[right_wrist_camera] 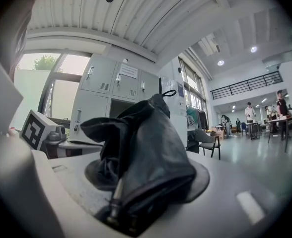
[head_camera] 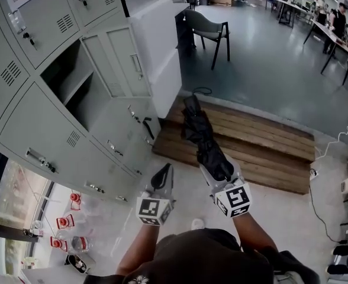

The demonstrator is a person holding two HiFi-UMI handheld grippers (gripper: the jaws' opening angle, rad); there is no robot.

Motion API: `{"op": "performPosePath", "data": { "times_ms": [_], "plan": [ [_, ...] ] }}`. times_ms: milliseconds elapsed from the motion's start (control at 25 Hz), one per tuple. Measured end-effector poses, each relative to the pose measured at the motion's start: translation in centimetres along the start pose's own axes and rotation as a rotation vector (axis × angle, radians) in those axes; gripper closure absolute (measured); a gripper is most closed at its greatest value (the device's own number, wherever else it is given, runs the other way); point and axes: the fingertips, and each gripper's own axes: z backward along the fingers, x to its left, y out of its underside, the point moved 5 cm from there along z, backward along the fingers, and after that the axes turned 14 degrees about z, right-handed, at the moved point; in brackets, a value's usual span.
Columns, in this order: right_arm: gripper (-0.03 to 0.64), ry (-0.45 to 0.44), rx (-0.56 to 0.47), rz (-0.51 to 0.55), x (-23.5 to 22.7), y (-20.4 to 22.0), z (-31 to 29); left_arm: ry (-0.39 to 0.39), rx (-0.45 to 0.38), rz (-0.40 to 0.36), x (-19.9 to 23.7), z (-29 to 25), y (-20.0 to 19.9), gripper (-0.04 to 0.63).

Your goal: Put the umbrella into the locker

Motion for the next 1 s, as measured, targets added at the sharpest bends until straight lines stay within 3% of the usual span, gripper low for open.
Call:
{"op": "performPosePath", "data": {
  "times_ms": [480,720,1000],
  "plan": [
    [0.380,-0.119,-0.050,0.013,-2.5,0.2,-6.0,-0.091,0.013,-0.025,2.5,-3.2,-0.5,0.592],
    [0.380,-0.172,-0.076,0.012,-1.6,0.1,-10.3,-0.102,-0.004,-0.033,5.1,-4.3,-1.3,0.592],
    [0.380,-0.234,-0.095,0.022,-0.1,-0.9,-16.1,-0.166,-0.018,-0.061,9.6,-5.5,-2.5,0.591]
  ]
}}
